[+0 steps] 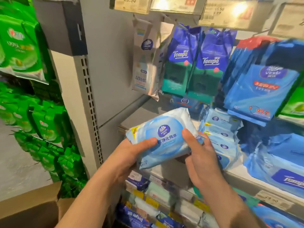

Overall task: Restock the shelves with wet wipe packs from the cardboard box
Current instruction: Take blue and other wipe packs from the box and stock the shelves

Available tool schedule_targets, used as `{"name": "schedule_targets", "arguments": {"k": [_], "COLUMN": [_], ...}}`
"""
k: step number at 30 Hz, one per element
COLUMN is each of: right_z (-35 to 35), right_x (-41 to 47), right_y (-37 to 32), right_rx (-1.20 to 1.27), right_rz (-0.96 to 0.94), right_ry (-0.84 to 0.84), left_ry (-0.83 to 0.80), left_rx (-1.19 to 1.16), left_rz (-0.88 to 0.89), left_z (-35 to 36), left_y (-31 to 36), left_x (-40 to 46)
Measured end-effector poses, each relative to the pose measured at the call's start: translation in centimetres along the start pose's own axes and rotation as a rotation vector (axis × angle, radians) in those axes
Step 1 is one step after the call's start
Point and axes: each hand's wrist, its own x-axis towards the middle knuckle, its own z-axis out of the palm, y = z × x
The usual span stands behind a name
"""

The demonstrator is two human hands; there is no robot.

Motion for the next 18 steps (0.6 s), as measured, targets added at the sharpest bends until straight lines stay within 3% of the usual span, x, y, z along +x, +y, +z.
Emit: {"name": "schedule_targets", "arguments": {"k": [7,18], "right_z": [0.2,1.7], "right_x": [4.5,6.9], "right_y": [-1.4,-1.0], "right_rx": [-0.715,-0.917], "right_rz": [-0.156,-0.11], "right_ry": [0.042,0.133], "left_ry": [-0.191,-0.336], "left_rx": [0.269,0.622], "left_rz": [0.219,0.25], "left_z": [-3.5,-3.7], "left_y": [4.3,4.0], "left_x": [8.6,16.4]}}
